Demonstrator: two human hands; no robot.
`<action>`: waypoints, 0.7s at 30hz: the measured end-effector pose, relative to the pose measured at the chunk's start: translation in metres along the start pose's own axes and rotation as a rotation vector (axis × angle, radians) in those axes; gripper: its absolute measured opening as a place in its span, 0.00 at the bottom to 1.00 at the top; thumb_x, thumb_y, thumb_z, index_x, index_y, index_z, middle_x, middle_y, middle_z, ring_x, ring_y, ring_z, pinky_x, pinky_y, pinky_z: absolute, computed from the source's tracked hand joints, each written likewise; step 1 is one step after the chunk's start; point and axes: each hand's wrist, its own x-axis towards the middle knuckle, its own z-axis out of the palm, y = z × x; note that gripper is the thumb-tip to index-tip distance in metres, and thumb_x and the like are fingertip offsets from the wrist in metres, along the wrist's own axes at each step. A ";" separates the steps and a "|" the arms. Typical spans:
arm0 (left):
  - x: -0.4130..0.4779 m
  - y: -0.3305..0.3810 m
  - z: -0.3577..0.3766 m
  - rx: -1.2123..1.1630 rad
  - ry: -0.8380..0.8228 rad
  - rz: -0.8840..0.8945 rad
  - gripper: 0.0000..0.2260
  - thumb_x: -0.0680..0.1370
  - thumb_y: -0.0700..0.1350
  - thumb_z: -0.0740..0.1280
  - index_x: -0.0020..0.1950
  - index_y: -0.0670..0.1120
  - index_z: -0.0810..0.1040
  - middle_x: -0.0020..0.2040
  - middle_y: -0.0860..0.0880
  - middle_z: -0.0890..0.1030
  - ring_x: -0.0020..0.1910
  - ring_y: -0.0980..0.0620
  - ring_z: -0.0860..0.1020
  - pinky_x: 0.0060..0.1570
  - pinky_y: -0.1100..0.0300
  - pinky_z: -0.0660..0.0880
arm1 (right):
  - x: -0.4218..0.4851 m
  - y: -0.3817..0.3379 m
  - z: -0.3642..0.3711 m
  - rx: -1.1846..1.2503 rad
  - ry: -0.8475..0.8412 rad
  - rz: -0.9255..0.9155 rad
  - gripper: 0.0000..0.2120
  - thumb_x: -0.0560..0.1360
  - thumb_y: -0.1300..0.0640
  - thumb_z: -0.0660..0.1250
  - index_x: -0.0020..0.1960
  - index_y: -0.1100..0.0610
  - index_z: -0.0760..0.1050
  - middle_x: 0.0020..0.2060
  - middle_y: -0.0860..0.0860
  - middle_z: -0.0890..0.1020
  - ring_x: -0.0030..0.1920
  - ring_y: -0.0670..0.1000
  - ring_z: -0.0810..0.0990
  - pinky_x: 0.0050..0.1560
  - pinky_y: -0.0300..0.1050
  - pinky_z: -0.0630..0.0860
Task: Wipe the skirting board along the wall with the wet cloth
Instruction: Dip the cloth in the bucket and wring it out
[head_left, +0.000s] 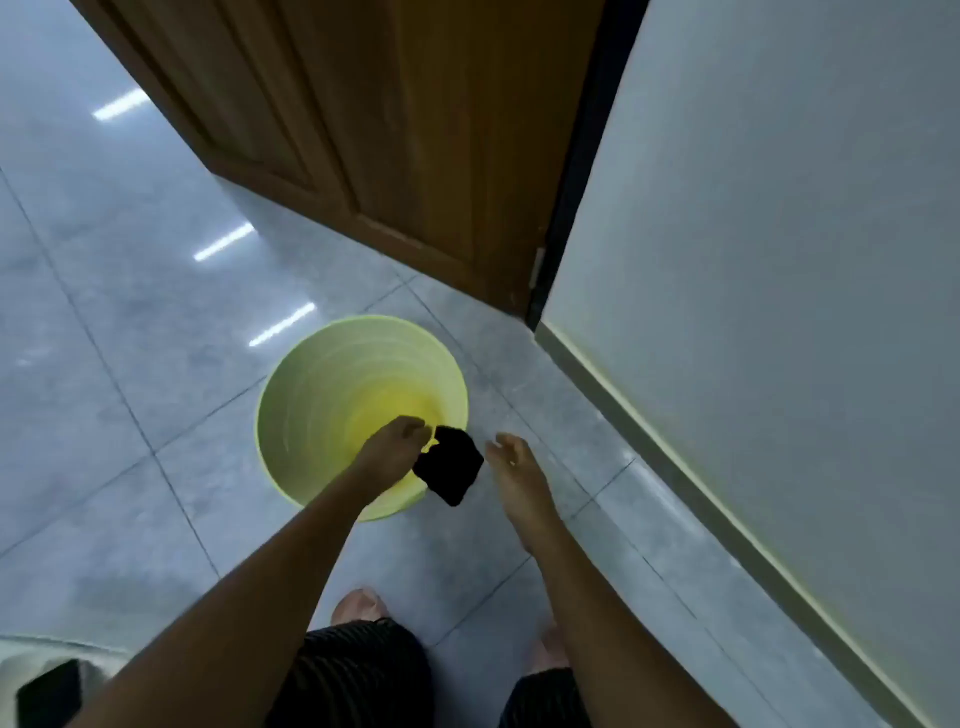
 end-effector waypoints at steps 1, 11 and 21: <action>0.014 -0.010 0.008 -0.090 -0.059 -0.053 0.18 0.80 0.51 0.58 0.66 0.43 0.70 0.64 0.44 0.74 0.57 0.46 0.73 0.54 0.55 0.68 | 0.012 0.011 0.011 0.107 -0.058 0.047 0.25 0.78 0.45 0.61 0.73 0.51 0.61 0.70 0.52 0.67 0.66 0.53 0.70 0.57 0.48 0.71; 0.076 -0.036 0.005 -0.220 -0.619 -0.111 0.28 0.69 0.66 0.61 0.55 0.44 0.74 0.41 0.48 0.73 0.37 0.54 0.71 0.35 0.64 0.74 | 0.079 0.063 0.029 0.602 -0.600 0.013 0.30 0.63 0.41 0.73 0.61 0.54 0.78 0.58 0.54 0.81 0.58 0.53 0.80 0.50 0.44 0.79; -0.051 -0.002 -0.005 -0.295 -0.097 0.401 0.18 0.74 0.56 0.68 0.54 0.42 0.78 0.51 0.43 0.82 0.46 0.48 0.81 0.41 0.57 0.78 | -0.048 0.025 -0.010 0.479 -0.314 -0.221 0.14 0.77 0.53 0.65 0.61 0.56 0.74 0.55 0.55 0.80 0.54 0.55 0.78 0.46 0.48 0.78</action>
